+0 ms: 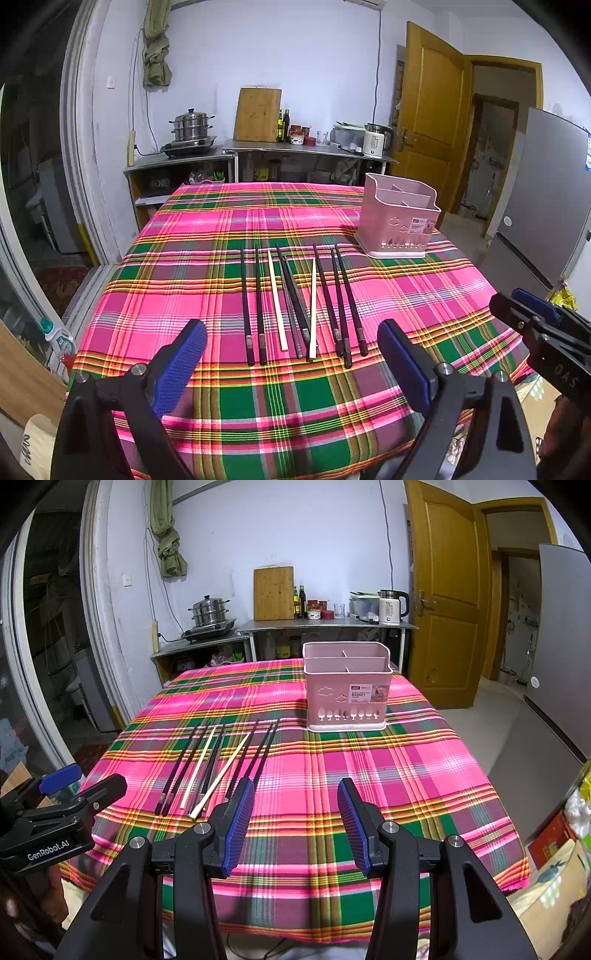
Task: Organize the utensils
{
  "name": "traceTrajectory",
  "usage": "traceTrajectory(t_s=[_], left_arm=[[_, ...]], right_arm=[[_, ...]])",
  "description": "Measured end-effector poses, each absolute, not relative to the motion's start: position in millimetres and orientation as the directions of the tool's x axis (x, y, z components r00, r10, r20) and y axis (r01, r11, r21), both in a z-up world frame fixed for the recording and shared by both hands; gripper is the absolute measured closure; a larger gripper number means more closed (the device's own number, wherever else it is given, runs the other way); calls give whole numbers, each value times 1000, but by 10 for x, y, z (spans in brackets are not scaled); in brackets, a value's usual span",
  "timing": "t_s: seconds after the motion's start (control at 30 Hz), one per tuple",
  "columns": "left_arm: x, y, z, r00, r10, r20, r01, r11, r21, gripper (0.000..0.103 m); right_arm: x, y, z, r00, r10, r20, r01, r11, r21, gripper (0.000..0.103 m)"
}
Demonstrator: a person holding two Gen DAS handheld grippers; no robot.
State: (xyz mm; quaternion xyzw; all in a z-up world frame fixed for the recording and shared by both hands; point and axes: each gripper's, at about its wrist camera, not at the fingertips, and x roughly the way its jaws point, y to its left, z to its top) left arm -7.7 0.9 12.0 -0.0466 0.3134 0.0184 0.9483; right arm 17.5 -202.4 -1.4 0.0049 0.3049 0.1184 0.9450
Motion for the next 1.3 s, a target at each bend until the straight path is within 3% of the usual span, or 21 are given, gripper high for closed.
traceTrajectory(t_s=[0.87,1.3], left_arm=[[-81,27,99,801,11,-598,-69,995,-74,9],[255,171,-216,750,46,-660,-90,995,-34,9]], right_arm=[[192,-2009,-30,783,228,-579,-223,971,81,55],[425,-1926,-153,751,259,-607,-250,963,102,55]])
